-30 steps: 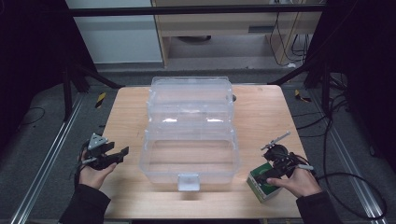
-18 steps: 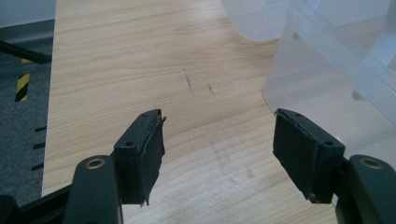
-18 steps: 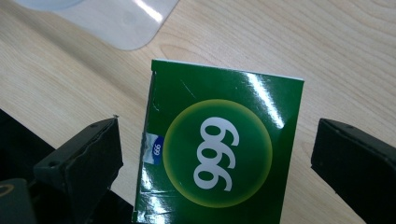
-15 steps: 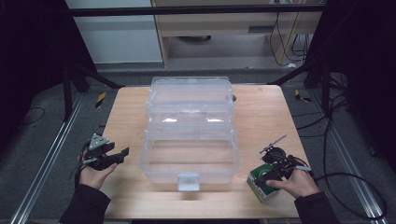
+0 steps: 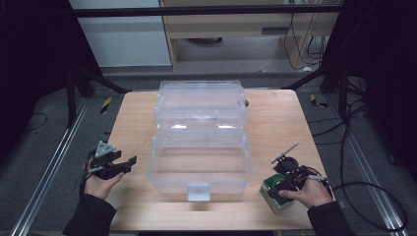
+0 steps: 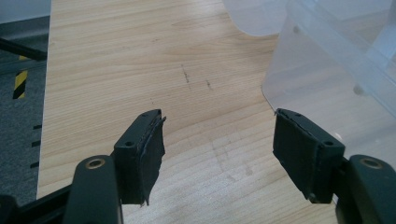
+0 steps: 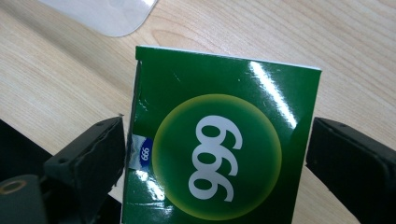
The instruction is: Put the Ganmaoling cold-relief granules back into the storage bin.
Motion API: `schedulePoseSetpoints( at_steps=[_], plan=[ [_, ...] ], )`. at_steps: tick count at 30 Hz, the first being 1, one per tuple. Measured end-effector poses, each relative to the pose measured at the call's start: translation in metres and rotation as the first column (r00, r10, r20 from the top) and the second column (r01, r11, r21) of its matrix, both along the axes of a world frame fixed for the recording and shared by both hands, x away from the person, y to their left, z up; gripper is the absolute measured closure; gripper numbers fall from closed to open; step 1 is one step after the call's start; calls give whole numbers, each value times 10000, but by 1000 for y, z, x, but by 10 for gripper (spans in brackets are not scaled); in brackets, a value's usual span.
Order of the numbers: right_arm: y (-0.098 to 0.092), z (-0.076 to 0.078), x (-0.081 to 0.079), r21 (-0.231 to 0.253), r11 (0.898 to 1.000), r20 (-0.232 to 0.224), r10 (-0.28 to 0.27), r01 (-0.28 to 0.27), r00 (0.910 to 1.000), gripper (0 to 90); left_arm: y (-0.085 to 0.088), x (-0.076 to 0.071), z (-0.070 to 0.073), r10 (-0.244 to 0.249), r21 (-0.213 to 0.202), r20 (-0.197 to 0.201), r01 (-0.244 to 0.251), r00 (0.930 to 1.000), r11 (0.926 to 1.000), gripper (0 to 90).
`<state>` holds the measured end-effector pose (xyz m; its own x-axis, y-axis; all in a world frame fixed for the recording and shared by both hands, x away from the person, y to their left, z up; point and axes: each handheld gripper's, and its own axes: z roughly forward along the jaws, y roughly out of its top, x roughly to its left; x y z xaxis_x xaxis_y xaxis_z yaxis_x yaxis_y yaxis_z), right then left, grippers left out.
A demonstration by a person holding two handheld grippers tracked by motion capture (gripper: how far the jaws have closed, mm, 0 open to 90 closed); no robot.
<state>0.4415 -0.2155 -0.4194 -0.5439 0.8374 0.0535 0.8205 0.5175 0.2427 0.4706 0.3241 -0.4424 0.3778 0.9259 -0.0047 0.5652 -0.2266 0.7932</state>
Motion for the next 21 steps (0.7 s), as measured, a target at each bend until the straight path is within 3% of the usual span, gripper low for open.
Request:
schedulePoseSetpoints(
  at_steps=[21],
  plan=[
    [3,-3,2,-269,9996,-449,-136,124,9989,126,-1,0,-2,-44,35,-143,44,9999,10000,329]
  ],
)
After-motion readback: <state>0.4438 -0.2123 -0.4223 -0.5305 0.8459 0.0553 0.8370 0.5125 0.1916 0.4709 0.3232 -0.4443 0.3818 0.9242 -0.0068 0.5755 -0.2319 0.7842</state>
